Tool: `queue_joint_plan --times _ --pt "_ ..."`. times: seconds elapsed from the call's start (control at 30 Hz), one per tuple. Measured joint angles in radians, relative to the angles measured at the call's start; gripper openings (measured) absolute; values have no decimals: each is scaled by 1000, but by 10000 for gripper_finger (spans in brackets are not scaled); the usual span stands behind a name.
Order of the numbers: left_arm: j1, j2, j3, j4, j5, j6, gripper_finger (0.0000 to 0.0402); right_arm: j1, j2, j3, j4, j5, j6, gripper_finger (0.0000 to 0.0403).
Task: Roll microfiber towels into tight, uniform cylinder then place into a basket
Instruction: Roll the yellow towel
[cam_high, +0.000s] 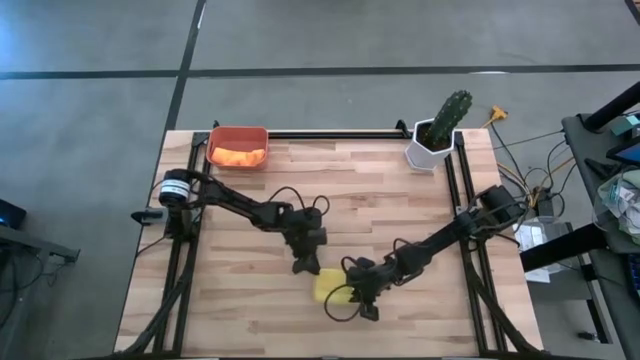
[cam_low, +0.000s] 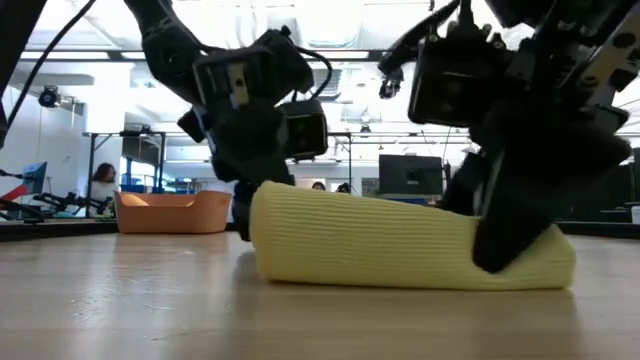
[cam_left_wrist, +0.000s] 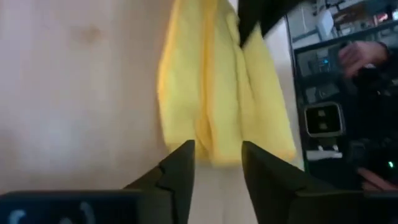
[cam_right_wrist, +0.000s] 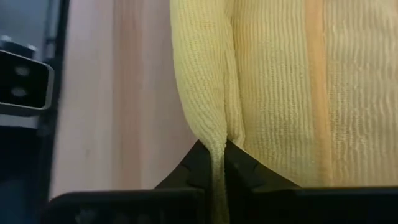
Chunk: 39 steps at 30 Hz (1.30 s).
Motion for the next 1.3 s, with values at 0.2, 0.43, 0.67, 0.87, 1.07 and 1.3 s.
queue_joint_plan --times 0.2,0.43,0.67,0.87,1.07,1.3 --pt "-10 -67 1 10 25 26 131 -35 -1 -113 246 -111 162 14" --pt "-80 -242 -9 3 -45 261 132 -104 -6 -177 366 -260 272 13" --pt "-157 -282 -13 1 -220 422 132 -138 -5 -184 374 -289 278 13" --pt "-188 -250 -20 19 -253 490 132 -162 -4 -185 369 -294 290 13" --pt "-187 -178 -51 60 -262 417 132 -170 -4 -186 373 -289 313 13" --pt "-198 -51 -68 198 -237 238 132 -170 -5 -186 372 -270 327 13"
